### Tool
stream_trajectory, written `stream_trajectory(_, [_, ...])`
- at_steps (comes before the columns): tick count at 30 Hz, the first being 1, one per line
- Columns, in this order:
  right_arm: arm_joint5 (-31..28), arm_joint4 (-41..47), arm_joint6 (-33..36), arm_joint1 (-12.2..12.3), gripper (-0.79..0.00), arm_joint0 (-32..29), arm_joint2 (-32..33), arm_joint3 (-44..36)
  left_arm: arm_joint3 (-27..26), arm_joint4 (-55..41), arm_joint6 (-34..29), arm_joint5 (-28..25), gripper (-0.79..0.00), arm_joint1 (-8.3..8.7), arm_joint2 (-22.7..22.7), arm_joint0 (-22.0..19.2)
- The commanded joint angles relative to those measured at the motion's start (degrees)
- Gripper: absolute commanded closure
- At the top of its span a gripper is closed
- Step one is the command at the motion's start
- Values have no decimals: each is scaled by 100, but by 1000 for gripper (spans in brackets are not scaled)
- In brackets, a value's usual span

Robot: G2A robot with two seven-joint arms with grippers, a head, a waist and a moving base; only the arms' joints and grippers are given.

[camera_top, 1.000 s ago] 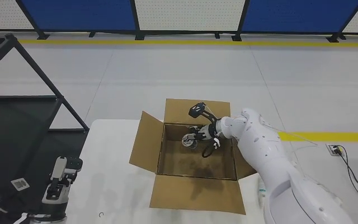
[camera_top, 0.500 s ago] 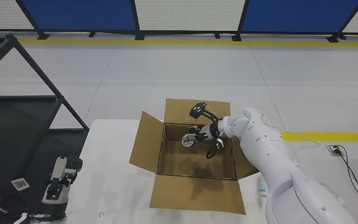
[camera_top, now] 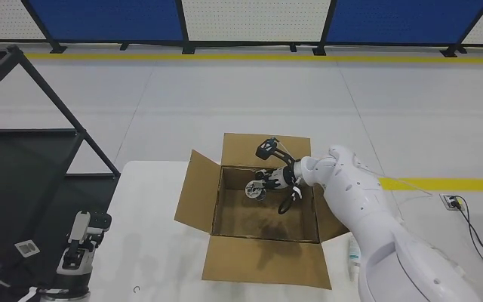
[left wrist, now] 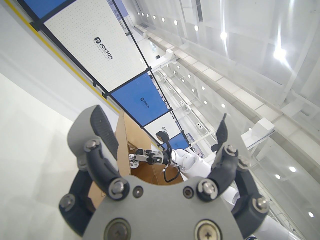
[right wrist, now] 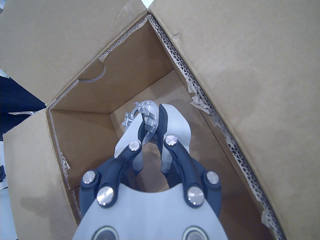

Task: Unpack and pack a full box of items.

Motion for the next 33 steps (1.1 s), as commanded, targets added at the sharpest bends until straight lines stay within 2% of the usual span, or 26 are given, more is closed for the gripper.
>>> stream_trajectory(1, [7,1,2,-1,0,0,0,0,0,0,0,0,-785,0,0,0])
stream_trajectory(10, [-162,-352,-583,165,0,60,-91,-348,0,0,0,0,-785,0,0,0])
stream_trajectory(20, [-162,-302,-510,521,0,-155,19,-1258,0,0,0,0,-785,0,0,0])
stream_trajectory(24, [-162,-230,-384,812,0,-346,155,-1921,0,0,0,0,-785,0,0,0])
stream_trajectory(28, [-106,-176,-184,1204,0,-601,430,-2721,0,0,0,0,-785,0,0,0])
stream_trajectory(30, [142,-162,-33,1434,0,-804,641,-3340,0,0,0,0,-785,0,0,0])
stream_trajectory(33, [713,-128,326,1860,0,-1312,1157,-4690,0,0,0,0,-785,0,0,0])
